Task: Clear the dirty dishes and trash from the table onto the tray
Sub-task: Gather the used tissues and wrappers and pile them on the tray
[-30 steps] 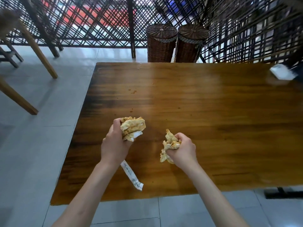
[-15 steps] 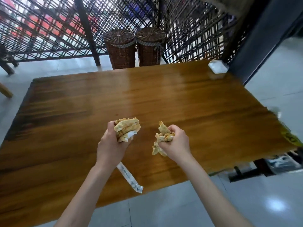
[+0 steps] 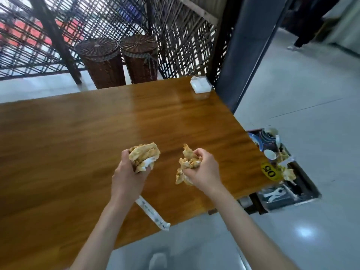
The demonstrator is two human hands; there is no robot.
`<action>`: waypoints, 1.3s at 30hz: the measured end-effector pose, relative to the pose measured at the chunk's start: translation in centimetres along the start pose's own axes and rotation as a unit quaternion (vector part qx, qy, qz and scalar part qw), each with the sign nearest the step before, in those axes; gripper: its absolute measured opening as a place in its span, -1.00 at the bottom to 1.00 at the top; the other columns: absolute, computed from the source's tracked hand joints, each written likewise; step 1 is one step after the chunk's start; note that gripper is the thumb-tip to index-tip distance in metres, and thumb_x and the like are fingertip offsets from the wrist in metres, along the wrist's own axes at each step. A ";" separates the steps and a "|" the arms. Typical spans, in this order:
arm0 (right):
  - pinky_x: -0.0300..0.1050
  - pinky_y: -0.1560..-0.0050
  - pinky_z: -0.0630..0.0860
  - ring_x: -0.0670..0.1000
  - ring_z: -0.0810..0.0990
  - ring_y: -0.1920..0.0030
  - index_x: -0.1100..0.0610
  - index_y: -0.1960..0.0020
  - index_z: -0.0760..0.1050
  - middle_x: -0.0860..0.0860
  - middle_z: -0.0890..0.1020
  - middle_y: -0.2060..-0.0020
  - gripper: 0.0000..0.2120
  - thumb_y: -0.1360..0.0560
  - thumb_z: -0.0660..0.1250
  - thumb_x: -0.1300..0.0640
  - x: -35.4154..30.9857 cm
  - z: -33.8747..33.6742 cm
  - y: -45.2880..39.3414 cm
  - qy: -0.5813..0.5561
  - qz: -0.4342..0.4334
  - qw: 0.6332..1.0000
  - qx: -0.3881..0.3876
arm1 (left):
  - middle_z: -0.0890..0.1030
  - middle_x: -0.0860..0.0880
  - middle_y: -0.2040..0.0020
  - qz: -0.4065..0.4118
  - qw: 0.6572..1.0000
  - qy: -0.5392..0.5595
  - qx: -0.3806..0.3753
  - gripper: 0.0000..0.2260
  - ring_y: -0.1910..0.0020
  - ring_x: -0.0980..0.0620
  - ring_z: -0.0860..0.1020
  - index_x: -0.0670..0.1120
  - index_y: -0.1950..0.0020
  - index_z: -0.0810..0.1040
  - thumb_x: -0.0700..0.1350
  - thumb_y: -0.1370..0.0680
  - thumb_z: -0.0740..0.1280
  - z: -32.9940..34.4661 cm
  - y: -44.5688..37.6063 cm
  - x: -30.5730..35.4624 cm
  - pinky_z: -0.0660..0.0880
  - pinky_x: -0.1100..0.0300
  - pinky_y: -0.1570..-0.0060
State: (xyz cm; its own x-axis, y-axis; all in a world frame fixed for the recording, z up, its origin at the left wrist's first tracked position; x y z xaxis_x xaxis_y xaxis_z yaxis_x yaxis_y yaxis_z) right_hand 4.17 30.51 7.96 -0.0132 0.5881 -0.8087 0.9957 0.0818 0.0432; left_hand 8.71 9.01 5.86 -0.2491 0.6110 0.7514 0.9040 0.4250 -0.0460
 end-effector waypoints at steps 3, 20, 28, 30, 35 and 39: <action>-0.26 0.28 0.52 -0.16 0.54 0.28 -0.05 0.23 0.39 -0.18 0.52 0.32 -0.71 -0.30 0.49 0.20 2.1 -3.7 -2.3 -0.002 0.008 1.000 0.011 | 0.55 0.01 0.09 0.004 1.000 0.005 -0.014 -0.59 0.19 -0.04 0.49 -0.03 -0.21 0.31 -0.06 -0.46 0.41 3.6 -1.2 3.3 0.34 0.12 0.26; -0.34 0.30 0.37 -0.15 0.47 0.30 0.12 0.12 0.46 -0.11 0.51 0.31 -0.76 -0.29 0.46 0.21 14.8 -21.8 -16.5 -0.009 0.045 0.997 0.063 | 0.56 0.04 0.07 0.012 0.996 -0.001 -0.093 -0.59 0.18 0.00 0.53 0.04 -0.22 0.29 -0.05 -0.47 0.41 25.1 -9.5 19.8 0.34 0.26 0.41; -0.39 0.31 0.39 -0.19 0.48 0.35 -0.05 0.27 0.37 -0.13 0.52 0.37 -0.71 -0.31 0.45 0.23 22.1 -29.8 -19.5 -0.037 0.056 0.997 0.030 | 0.55 0.08 0.10 -0.007 0.998 -0.004 -0.068 -0.61 0.18 -0.01 0.52 0.11 -0.14 0.26 -0.03 -0.46 0.42 32.6 -8.1 25.2 0.39 0.13 0.28; -0.49 0.39 0.36 -0.27 0.49 0.39 -0.06 0.30 0.36 -0.15 0.51 0.40 -0.69 -0.31 0.46 0.23 24.3 -31.7 -19.7 -0.045 0.053 0.997 0.019 | 0.53 0.09 0.11 -0.012 0.999 -0.006 -0.053 -0.61 0.18 0.00 0.50 0.13 -0.11 0.25 -0.04 -0.45 0.42 34.5 -6.8 26.6 0.39 0.12 0.26; -0.49 0.47 0.33 -0.28 0.48 0.42 -0.02 0.28 0.38 -0.13 0.52 0.39 -0.72 -0.30 0.47 0.22 30.7 -35.2 -19.6 -0.037 0.059 0.997 -0.037 | 0.50 0.15 0.14 -0.029 0.999 -0.014 -0.019 -0.60 0.21 0.07 0.47 0.15 -0.08 0.23 -0.05 -0.45 0.43 38.9 -2.7 29.8 0.34 0.19 0.35; -0.47 0.49 0.34 -0.28 0.47 0.43 0.02 0.25 0.43 -0.11 0.54 0.40 -0.76 -0.27 0.45 0.26 36.2 -36.8 -19.8 -0.027 0.071 0.995 -0.065 | 0.52 0.16 0.09 -0.038 0.999 -0.010 -0.003 -0.59 0.26 0.21 0.47 0.08 -0.14 0.30 -0.07 -0.43 0.45 43.0 0.6 31.3 0.29 0.36 0.39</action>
State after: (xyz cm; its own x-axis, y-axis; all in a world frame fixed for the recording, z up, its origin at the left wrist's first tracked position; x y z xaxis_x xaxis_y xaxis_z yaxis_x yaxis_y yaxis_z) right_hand -19.42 79.74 -0.56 0.1346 0.5567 -0.8197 0.9671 0.1064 0.2311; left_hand -13.52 57.12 1.02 -0.3231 0.5907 0.7394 0.8847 0.4660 0.0143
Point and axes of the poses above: each hand's wrist, its own y-axis away from the middle knuckle, its own z-axis out of the palm, x = y × z, the point moved 7 cm from there along -y, towards the middle knuckle
